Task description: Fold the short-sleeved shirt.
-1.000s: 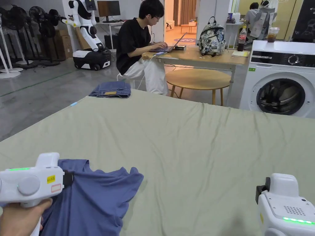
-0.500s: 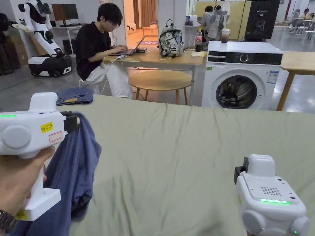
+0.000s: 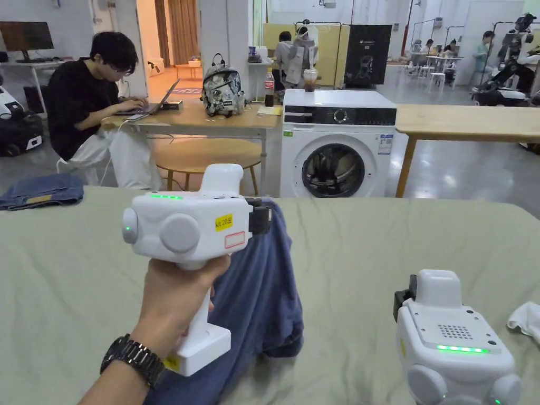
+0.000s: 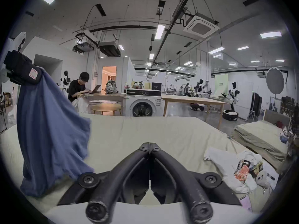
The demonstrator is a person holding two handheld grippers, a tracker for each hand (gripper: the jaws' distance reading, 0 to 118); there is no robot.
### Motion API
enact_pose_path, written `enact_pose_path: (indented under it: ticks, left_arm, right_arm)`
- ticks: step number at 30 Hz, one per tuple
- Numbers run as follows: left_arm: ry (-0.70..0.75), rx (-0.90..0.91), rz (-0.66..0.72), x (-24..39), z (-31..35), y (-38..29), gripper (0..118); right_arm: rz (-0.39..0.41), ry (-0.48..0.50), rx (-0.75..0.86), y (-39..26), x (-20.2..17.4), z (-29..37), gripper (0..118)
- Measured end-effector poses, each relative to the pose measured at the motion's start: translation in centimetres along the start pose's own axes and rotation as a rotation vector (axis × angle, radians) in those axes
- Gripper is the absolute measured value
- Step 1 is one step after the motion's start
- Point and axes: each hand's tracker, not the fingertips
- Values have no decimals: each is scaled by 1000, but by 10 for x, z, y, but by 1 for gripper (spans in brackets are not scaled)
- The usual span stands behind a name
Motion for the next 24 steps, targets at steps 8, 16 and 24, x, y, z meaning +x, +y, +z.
enact_pose_path:
  ticks: [8, 16, 24]
  left_arm:
    - [-148, -123, -61, 76, -54, -55, 0]
    - [-135, -254, -12, 73, -69, -107, 23]
    - [6, -145, 8, 29, -6, -101, 61]
  right_arm:
    - [-1, -56, -15, -3, 23, 7, 0]
    - [6, -62, -45, -15, 28, 11, 0]
    - [-2, -33, -60, -16, 25, 16, 0]
